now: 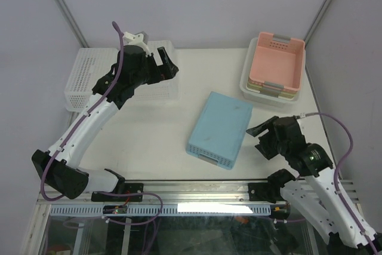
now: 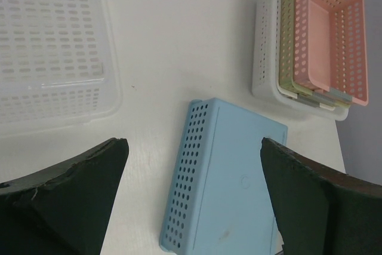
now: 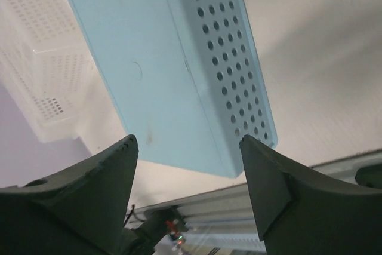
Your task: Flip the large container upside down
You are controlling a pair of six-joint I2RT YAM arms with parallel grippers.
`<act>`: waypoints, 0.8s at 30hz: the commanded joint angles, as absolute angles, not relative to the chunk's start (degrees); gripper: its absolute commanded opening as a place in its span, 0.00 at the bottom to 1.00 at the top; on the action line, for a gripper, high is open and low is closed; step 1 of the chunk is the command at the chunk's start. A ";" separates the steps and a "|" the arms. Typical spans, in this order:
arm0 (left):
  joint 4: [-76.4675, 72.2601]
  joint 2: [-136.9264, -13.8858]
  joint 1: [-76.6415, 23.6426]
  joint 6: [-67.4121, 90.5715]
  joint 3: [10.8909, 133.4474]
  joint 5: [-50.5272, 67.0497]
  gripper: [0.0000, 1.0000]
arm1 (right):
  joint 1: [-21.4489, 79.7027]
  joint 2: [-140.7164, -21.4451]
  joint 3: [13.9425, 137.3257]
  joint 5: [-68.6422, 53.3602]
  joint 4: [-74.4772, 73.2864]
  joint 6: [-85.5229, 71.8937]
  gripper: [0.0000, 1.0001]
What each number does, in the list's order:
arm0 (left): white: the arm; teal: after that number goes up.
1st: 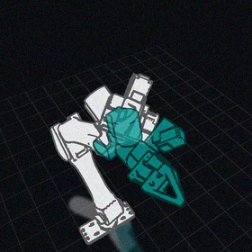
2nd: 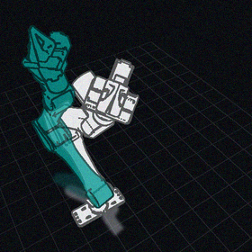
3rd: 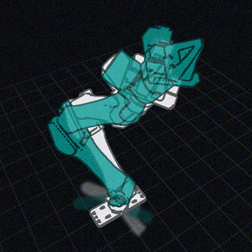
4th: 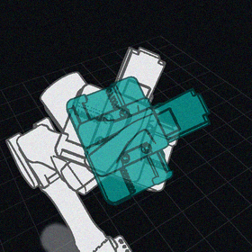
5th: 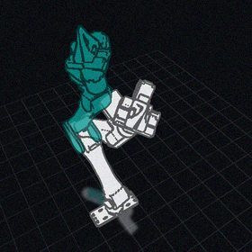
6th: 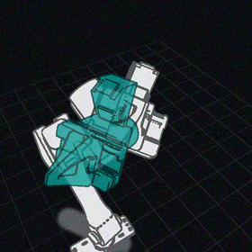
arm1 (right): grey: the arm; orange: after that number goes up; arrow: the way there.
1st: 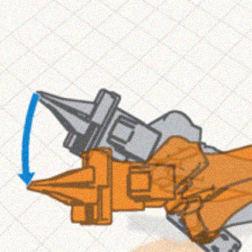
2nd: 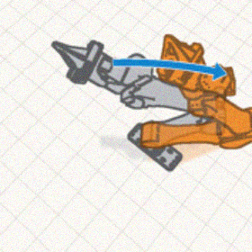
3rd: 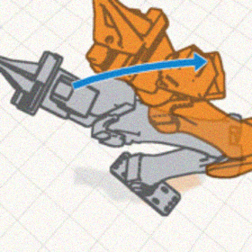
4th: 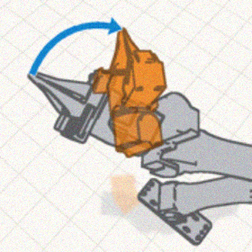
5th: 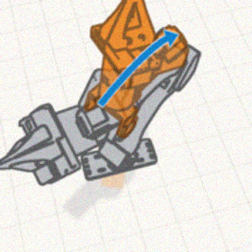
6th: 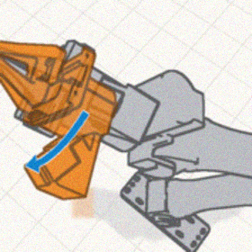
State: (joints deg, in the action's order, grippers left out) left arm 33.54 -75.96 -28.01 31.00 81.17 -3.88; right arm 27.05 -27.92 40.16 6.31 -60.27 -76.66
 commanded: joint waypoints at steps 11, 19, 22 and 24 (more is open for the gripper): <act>30.83 -74.12 -27.69 28.36 77.39 3.81 0.99 | 17.92 -63.26 53.71 14.81 -32.49 -54.00 0.71; 31.41 -73.03 -27.69 27.05 76.12 4.05 0.99 | 17.49 -81.73 64.68 18.67 -35.43 -55.34 0.72; 31.63 -72.86 -27.70 26.82 76.12 3.96 0.99 | 17.70 -84.00 64.20 17.29 -35.08 -56.46 0.70; 31.79 -72.83 -27.69 26.65 76.07 3.74 0.99 | 18.36 -83.97 62.53 16.24 -34.01 -56.51 0.69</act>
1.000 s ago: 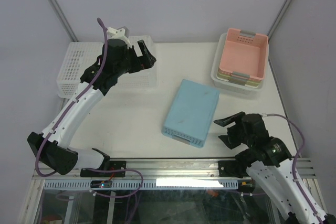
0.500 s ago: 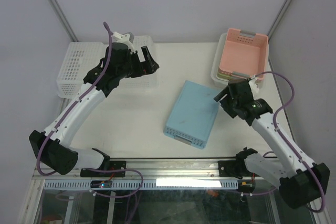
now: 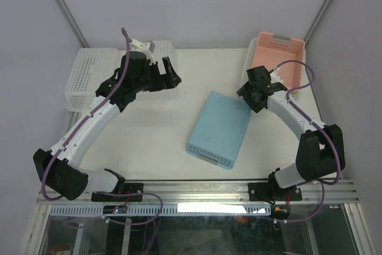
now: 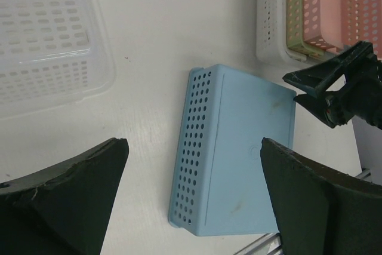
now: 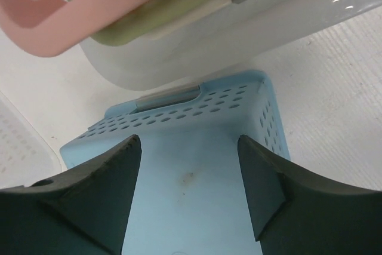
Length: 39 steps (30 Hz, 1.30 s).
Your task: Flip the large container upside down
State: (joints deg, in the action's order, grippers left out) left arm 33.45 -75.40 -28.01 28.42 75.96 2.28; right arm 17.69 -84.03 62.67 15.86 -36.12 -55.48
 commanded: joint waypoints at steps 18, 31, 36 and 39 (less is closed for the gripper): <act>31.99 -72.63 -27.69 25.85 75.28 3.88 0.99 | 31.94 -78.78 63.46 5.46 -32.18 -50.77 0.64; 32.08 -72.62 -27.90 25.66 77.13 5.24 0.99 | 25.71 -57.98 39.75 4.17 -37.03 -52.82 0.46; 32.00 -74.09 -29.33 25.56 78.32 4.83 0.99 | 29.01 -59.17 37.50 -1.63 -29.58 -52.62 0.41; 32.03 -75.10 -30.31 25.64 79.19 4.52 0.99 | 34.17 -66.26 39.64 -2.41 -25.71 -54.40 0.40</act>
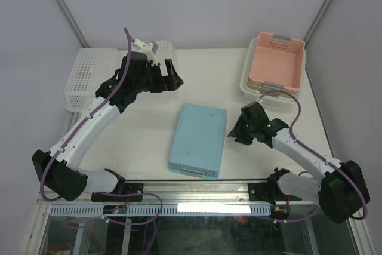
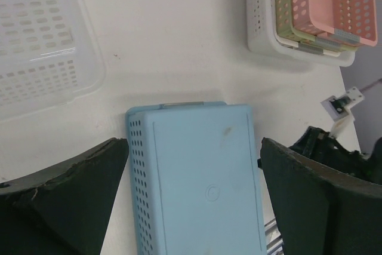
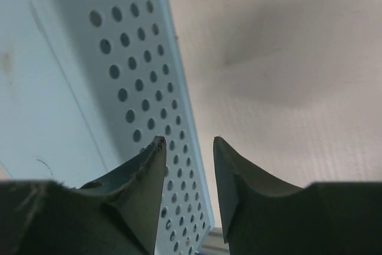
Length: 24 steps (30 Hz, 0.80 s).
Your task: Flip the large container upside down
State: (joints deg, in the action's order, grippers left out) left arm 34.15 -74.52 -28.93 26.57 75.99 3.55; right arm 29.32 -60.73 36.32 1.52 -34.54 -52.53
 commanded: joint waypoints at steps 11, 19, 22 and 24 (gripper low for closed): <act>32.80 -73.85 -31.02 25.59 79.01 2.98 0.99 | 47.79 -88.39 54.08 -2.37 -17.66 -53.95 0.40; 35.33 -74.92 -31.03 25.09 78.90 -0.23 0.99 | 48.52 -94.61 60.35 -4.84 -17.36 -50.94 0.40; 38.37 -77.93 -30.98 25.25 80.71 -4.29 0.99 | 47.13 -92.49 59.66 -2.30 -19.83 -50.36 0.40; 41.13 -79.81 -30.50 25.92 82.43 -8.76 0.99 | 45.30 -89.62 57.05 -2.39 -19.37 -50.79 0.41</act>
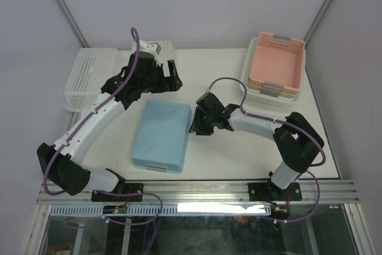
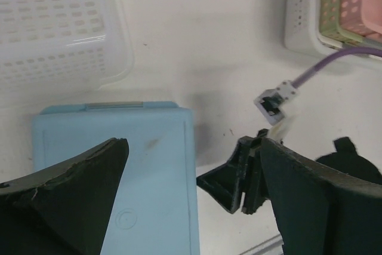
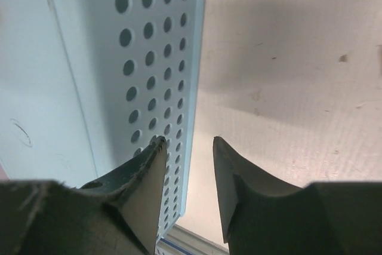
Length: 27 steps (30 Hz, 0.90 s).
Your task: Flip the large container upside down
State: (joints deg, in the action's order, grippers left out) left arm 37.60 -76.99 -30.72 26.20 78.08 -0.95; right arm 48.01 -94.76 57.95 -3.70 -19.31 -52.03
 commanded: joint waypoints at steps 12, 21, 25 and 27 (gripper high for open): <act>44.17 -77.34 0.24 31.16 74.81 -4.58 0.99 | 41.07 -76.98 46.41 -2.11 -18.30 -54.07 0.44; 33.43 -79.90 18.70 37.16 66.13 7.17 0.99 | 40.52 -79.82 49.04 -5.52 -18.50 -50.43 0.49; 29.85 -84.93 19.24 36.88 67.82 4.09 0.99 | 40.30 -80.18 49.36 -6.67 -18.54 -48.56 0.50; 27.21 -87.31 19.22 33.69 69.19 4.97 0.99 | 40.10 -79.92 49.04 -6.75 -18.48 -48.04 0.51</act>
